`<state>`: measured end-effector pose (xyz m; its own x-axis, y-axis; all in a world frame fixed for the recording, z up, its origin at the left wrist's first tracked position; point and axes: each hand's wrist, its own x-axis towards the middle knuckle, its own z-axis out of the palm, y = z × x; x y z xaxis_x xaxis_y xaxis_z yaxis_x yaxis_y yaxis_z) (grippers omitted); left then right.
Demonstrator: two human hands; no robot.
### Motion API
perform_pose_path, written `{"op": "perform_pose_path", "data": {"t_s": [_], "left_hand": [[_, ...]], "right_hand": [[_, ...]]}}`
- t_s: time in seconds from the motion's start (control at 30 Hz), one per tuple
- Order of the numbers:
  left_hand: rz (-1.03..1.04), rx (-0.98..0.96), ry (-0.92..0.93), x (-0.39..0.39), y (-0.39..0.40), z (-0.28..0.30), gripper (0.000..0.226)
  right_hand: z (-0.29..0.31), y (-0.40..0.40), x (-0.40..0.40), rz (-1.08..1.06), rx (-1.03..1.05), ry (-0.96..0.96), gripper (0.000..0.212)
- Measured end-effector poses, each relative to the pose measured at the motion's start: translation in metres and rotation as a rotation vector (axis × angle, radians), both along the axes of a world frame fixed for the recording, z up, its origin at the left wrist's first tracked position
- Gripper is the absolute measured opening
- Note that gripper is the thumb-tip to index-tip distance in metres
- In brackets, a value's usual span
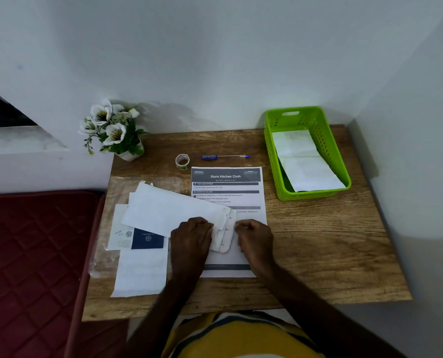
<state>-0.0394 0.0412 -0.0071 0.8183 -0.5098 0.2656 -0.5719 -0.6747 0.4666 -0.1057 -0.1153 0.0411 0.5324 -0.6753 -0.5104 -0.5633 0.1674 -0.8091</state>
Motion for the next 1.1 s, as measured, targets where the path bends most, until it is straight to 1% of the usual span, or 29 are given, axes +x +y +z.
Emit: {"op": "perform_pose_path", "data": {"t_s": [0.1,0.2,0.33,0.4,0.5,0.63,0.67,0.8,0.9,1.03,1.1], "left_hand": [[-0.034,0.025,0.008,0.002,0.004,-0.002,0.017],[-0.035,0.031,0.041,0.003,0.003,0.0,0.018],[-0.032,-0.015,0.079,0.002,0.002,0.002,0.024],[-0.035,-0.016,0.08,0.002,0.002,0.003,0.027],[-0.051,0.012,0.059,0.002,0.003,0.001,0.023],[-0.067,0.045,0.075,0.004,0.002,0.0,0.025],[-0.074,0.052,0.08,0.005,0.002,0.0,0.026],[-0.114,0.056,0.093,0.01,0.002,0.002,0.027],[-0.104,0.072,0.122,0.013,0.001,0.003,0.022],[-0.113,0.065,0.13,0.014,0.001,0.003,0.025],[-0.105,0.028,0.137,0.012,0.0,0.006,0.028]], "right_hand": [[0.001,-0.007,-0.006,0.004,0.008,0.044,0.015],[0.003,-0.013,-0.008,0.041,0.099,0.057,0.016],[0.007,-0.016,-0.008,0.124,0.184,0.08,0.018],[0.006,-0.016,-0.006,0.166,0.174,0.083,0.019],[0.003,-0.013,-0.006,0.211,0.124,0.055,0.015],[-0.006,-0.011,-0.005,0.248,-0.027,-0.012,0.009],[-0.01,-0.01,-0.006,0.266,-0.085,-0.019,0.01],[-0.019,-0.007,-0.011,0.385,-0.342,-0.029,0.028],[-0.017,-0.005,-0.016,0.464,-0.542,-0.059,0.037],[-0.017,-0.004,-0.017,0.624,-0.737,-0.085,0.036],[-0.019,-0.003,-0.014,0.683,-0.809,-0.075,0.037]]}}
